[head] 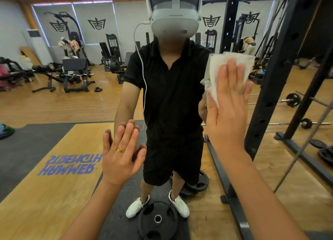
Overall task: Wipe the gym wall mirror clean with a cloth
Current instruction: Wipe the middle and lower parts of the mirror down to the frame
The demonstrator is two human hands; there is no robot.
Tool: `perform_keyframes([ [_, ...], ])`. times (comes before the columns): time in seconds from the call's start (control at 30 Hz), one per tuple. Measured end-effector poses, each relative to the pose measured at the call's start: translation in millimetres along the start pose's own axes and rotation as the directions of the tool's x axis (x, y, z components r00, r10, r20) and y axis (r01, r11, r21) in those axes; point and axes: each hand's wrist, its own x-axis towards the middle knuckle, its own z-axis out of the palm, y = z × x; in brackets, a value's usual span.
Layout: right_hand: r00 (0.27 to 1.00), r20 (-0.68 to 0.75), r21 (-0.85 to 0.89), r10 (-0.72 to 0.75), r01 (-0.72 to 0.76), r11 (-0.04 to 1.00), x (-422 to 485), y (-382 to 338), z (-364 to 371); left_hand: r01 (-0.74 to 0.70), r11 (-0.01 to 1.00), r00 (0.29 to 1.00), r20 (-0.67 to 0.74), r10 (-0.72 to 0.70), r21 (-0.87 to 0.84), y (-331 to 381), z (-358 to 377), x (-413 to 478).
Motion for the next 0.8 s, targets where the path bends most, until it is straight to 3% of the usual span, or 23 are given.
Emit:
perform_keyframes([
  [0.13, 0.996, 0.031, -0.001, 0.087, -0.087, 0.996, -64.7, 8.0, -0.8, -0.002, 1.0, 1.0, 0.005, 0.002, 0.005, 0.1, -0.3, -0.3],
  [0.2, 0.996, 0.066, -0.039, 0.063, -0.06, 0.997, -90.3, 18.3, -2.5, -0.005, 1.0, 1.0, 0.006, 0.005, 0.005, -0.1, 0.8, 0.5],
  [0.3, 0.995, 0.1, -0.04, -0.02, 0.024, 0.999, -77.8, 33.1, -10.8, -0.005, 1.0, 1.0, 0.011, 0.004, 0.011, -1.0, -1.2, -0.7],
  [0.43, 0.999, 0.053, 0.0, 0.009, -0.009, 1.0, -40.6, 33.5, -17.0, -0.009, 1.0, 1.0, 0.014, 0.009, 0.015, -2.4, -2.5, 1.1],
  [0.63, 0.993, 0.114, -0.024, 0.03, -0.028, 0.999, -84.8, 31.8, -10.6, 0.087, 0.982, 0.994, 0.087, -0.073, -0.17, 19.2, -23.2, 11.8],
  [0.8, 0.988, 0.15, -0.11, -0.024, 0.041, 0.993, -96.9, 50.4, -21.5, -0.15, 0.935, 0.971, 0.129, 0.2, -0.32, 65.1, -14.3, 57.9],
])
